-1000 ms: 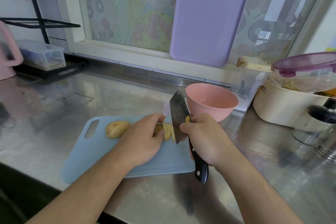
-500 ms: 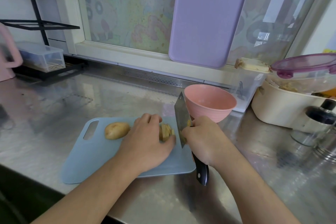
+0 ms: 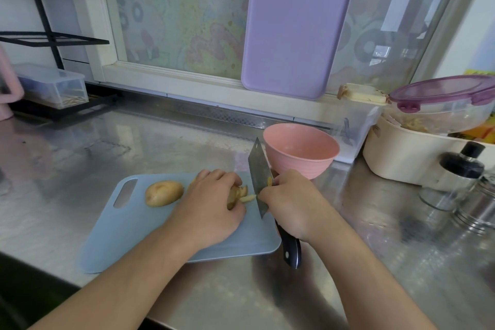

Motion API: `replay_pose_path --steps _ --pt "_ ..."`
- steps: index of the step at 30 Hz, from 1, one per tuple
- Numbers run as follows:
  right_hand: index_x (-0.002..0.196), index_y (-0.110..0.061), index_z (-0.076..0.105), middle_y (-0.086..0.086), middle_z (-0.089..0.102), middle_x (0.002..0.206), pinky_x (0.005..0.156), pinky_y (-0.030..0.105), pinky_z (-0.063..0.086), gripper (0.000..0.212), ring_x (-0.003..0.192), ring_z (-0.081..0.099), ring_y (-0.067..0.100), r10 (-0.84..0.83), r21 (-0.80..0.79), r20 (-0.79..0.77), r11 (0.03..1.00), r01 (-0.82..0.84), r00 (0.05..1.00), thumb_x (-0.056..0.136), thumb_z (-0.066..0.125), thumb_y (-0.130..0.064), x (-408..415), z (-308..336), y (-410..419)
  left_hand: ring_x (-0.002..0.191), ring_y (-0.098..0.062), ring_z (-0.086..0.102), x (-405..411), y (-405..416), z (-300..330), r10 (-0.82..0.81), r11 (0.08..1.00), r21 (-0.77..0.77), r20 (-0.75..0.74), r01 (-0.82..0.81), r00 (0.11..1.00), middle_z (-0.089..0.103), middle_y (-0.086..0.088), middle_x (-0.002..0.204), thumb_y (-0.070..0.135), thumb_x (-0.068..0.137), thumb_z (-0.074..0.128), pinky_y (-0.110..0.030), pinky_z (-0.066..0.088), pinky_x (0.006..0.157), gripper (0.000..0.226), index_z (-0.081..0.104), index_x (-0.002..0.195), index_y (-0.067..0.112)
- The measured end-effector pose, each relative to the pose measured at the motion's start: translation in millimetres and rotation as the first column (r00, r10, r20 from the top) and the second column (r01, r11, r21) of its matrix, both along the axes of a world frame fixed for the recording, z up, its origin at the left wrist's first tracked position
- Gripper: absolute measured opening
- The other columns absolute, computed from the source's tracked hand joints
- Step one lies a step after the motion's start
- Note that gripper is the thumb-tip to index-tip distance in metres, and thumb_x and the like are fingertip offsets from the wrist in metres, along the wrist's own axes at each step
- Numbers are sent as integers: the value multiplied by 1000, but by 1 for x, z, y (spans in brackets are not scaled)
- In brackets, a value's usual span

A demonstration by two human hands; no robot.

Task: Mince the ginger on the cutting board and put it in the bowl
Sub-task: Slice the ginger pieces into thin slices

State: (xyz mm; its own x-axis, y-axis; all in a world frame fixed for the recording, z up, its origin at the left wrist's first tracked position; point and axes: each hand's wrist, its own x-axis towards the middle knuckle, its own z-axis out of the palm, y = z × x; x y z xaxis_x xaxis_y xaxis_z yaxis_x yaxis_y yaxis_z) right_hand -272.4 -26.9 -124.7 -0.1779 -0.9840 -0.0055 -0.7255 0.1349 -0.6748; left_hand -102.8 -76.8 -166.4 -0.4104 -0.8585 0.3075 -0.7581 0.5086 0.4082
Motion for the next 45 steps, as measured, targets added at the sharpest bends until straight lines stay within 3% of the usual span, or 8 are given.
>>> replay_pose_path --steps 5,9,13,16,24,32,38,45 --pt "65 -11 42 7 34 67 58 42 25 16 63 30 22 -4 -4 128 1000 4 992 68 57 -14 3 1 1 119 -2 43 14 0 2 -98 993 68 -34 100 995 55 25 117 27 87 66 -20 41 99 41 61 126 39" --pt "62 -15 38 5 34 64 60 42 27 22 62 31 22 30 -14 162 999 -29 986 73 57 -16 3 2 2 116 8 49 23 4 0 -71 989 117 -155 90 985 49 35 118 23 85 72 -14 42 101 53 56 131 45" --pt "60 -15 38 -7 33 46 54 36 28 26 53 35 22 -5 -18 158 1000 8 987 77 58 -14 0 -2 0 122 2 48 24 6 -7 -41 999 20 -118 43 992 52 27 127 57 82 76 -22 43 104 61 53 136 41" --pt "63 -8 45 4 37 60 57 42 31 17 58 37 22 16 -6 146 1000 -15 989 70 57 -17 5 -2 0 122 -2 46 20 5 -10 -81 996 -39 -81 78 993 54 25 125 67 79 73 -26 42 105 65 55 136 39" --pt "64 -12 43 5 35 59 57 38 27 24 56 35 22 13 -35 197 999 -6 980 81 60 -12 0 -3 -1 112 -8 50 13 11 -10 -51 982 -183 -40 43 998 57 17 113 52 94 61 -25 43 97 31 63 118 32" --pt "59 -14 40 1 35 53 56 36 28 29 54 35 22 18 -33 203 999 -12 979 80 60 -10 2 -4 0 116 -7 49 16 13 -10 -51 989 -140 -56 43 997 57 17 116 45 92 64 -21 41 97 34 61 122 31" --pt "59 -12 42 8 32 59 58 40 25 27 55 32 20 56 -19 238 998 -53 970 79 60 -9 3 1 4 115 -4 49 18 10 -10 19 996 -88 -85 -27 996 57 20 118 57 87 67 -23 43 97 45 57 125 35" --pt "61 -13 43 3 35 55 56 36 27 26 51 33 20 25 -18 224 1000 -22 974 80 61 -10 1 0 2 114 -3 50 15 6 -11 -48 999 -26 -117 46 992 55 21 116 47 90 70 -24 46 98 38 59 125 36"
